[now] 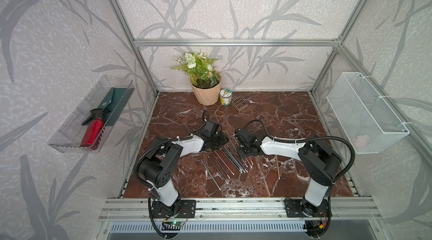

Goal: Remove the protective cover of the pencils
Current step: Pick up the pencil from the center of the board.

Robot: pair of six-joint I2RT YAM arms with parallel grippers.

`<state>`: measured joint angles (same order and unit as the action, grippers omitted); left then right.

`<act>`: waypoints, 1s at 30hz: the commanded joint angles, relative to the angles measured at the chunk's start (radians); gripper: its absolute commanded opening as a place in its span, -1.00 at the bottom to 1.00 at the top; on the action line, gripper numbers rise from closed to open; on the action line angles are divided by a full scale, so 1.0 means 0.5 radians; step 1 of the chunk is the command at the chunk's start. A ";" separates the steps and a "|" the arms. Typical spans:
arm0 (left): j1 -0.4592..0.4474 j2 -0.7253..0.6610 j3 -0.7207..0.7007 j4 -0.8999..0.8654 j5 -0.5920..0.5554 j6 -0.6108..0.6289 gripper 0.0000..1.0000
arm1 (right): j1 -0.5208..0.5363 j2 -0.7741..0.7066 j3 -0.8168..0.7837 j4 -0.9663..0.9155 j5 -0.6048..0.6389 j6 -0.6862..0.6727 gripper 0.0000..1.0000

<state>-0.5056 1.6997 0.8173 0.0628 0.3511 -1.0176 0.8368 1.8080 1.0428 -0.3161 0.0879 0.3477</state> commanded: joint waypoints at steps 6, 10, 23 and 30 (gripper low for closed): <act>-0.010 0.061 0.024 -0.036 -0.009 -0.004 -0.23 | -0.005 0.015 0.059 -0.023 -0.022 0.009 -0.96; -0.010 0.027 0.018 -0.062 -0.027 0.001 -0.24 | -0.005 0.017 0.059 -0.025 -0.022 0.008 -0.97; -0.030 -0.003 -0.011 -0.102 -0.055 0.009 -0.24 | -0.005 -0.015 0.051 -0.025 -0.019 0.014 -0.99; -0.040 -0.010 -0.025 -0.101 -0.042 0.019 -0.24 | -0.005 -0.017 0.045 -0.021 -0.019 0.017 -1.00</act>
<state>-0.5201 1.7035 0.8177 0.0635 0.3466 -1.0164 0.8368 1.8080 1.0500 -0.3172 0.0780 0.3477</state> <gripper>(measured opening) 0.380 0.089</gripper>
